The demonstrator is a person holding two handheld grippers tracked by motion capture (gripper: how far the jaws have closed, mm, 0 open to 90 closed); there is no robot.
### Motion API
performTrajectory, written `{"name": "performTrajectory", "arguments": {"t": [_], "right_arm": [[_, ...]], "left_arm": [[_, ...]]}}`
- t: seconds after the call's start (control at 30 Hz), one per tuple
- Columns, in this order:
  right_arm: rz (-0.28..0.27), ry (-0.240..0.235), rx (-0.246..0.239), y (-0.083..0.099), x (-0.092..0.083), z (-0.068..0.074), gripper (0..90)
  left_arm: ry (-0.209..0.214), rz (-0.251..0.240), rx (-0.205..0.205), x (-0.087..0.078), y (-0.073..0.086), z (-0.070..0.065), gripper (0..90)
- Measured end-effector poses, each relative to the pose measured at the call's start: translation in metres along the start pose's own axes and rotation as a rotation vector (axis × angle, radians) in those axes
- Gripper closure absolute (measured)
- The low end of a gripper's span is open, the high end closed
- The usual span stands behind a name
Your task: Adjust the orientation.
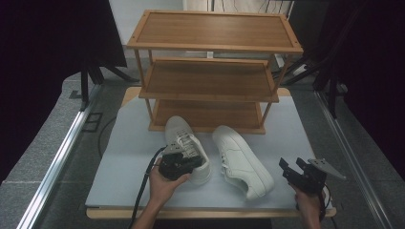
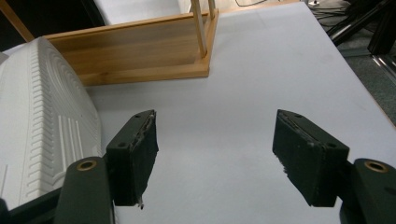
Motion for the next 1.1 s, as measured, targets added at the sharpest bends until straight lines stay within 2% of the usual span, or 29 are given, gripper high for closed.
{"name": "performTrajectory", "arguments": {"t": [0.07, 0.17, 0.2, 0.27, 0.37, 0.67, 0.9, 1.1], "right_arm": [[0.002, 0.0, 0.0, 0.0, 0.0, 0.0, 30.6], [0.001, 0.001, 0.006, 0.001, 0.0, -0.001, 30.6], [0.001, 0.001, 0.007, 0.001, 0.001, -0.001, 30.6], [0.002, 0.002, 0.009, 0.001, 0.001, -0.001, 30.6], [0.005, 0.001, 0.004, 0.001, 0.0, -0.001, 30.6], [0.015, 0.0, 0.005, 0.002, 0.002, 0.0, 30.6], [0.015, 0.001, 0.007, 0.002, 0.002, 0.0, 30.6], [0.013, 0.001, 0.005, 0.002, 0.001, 0.0, 30.7]], "left_arm": [[0.003, 0.001, -0.014, 0.0, 0.0, 0.001, 81.2], [-0.01, 0.019, -0.01, -0.001, 0.001, 0.003, 82.0], [-0.031, 0.035, -0.007, -0.001, 0.001, 0.005, 82.1], [-0.089, 0.103, 0.009, 0.002, 0.005, 0.01, 82.7], [-0.052, 0.075, -0.037, -0.002, 0.01, 0.016, 84.8], [-0.061, 0.056, -0.014, -0.01, 0.012, 0.017, 89.9], [-0.088, 0.09, 0.02, -0.005, 0.008, 0.013, 89.7], [-0.082, 0.106, 0.02, -0.003, 0.009, 0.015, 90.0]]}}
Point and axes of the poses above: each handheld gripper's, and its own axes: x roughly forward along the jaws, y roughly out of its underside, z roughly to its left, the point moved 2 cm from there along x, roughly forward along the jaws, and after that the axes turned 2 degrees about -z, right-handed, at the moved point
